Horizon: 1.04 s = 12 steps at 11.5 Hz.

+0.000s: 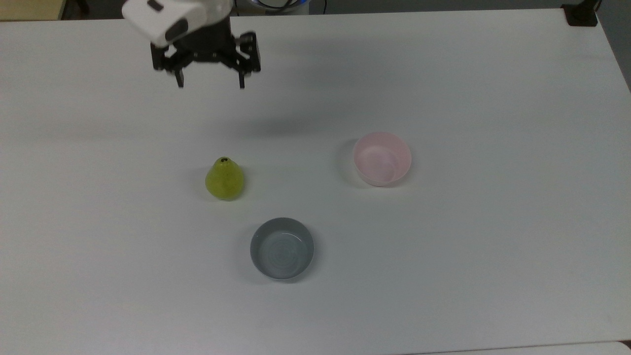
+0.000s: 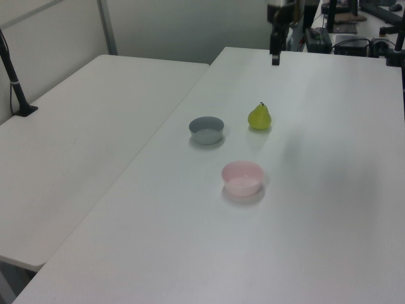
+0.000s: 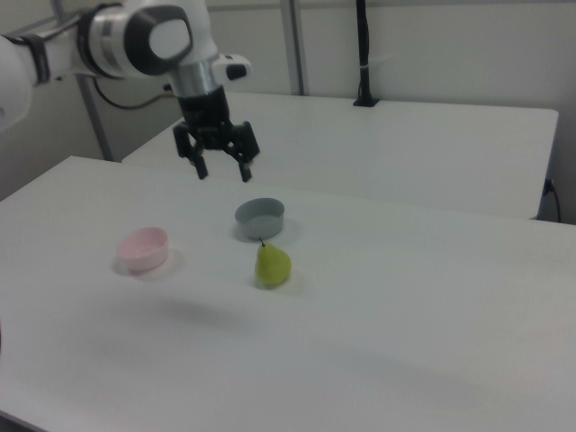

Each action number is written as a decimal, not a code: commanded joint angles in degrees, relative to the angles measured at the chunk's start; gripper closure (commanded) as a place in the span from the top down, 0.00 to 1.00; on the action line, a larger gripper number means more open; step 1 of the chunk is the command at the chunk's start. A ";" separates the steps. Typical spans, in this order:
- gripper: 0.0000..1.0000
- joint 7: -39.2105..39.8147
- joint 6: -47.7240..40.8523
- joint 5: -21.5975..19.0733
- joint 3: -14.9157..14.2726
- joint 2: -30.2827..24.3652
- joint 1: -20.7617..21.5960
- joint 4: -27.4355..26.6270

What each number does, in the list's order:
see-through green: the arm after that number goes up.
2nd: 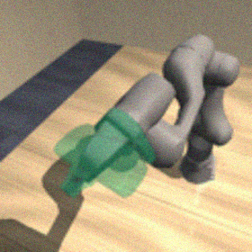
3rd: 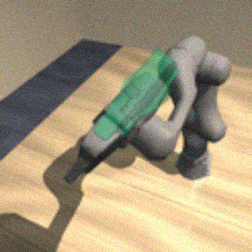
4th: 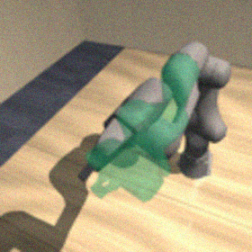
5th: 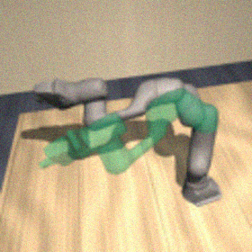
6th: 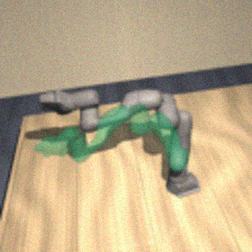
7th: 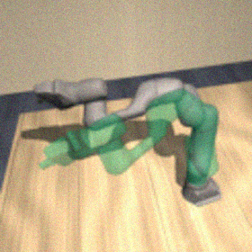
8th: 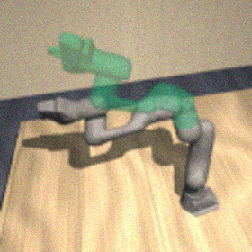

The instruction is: Pick up a pear from the bowl

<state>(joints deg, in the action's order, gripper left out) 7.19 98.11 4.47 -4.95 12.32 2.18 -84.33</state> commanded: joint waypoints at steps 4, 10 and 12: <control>1.00 -8.42 -7.14 -1.48 0.03 -7.92 3.88 -2.50; 1.00 -9.38 -7.14 -1.04 0.03 -8.10 4.32 -3.47; 1.00 -10.61 -7.14 -1.04 0.03 -9.06 4.41 -4.25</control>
<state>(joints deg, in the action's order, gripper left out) -1.07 91.78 3.60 -4.55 6.01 5.63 -85.93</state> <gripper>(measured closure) 0.000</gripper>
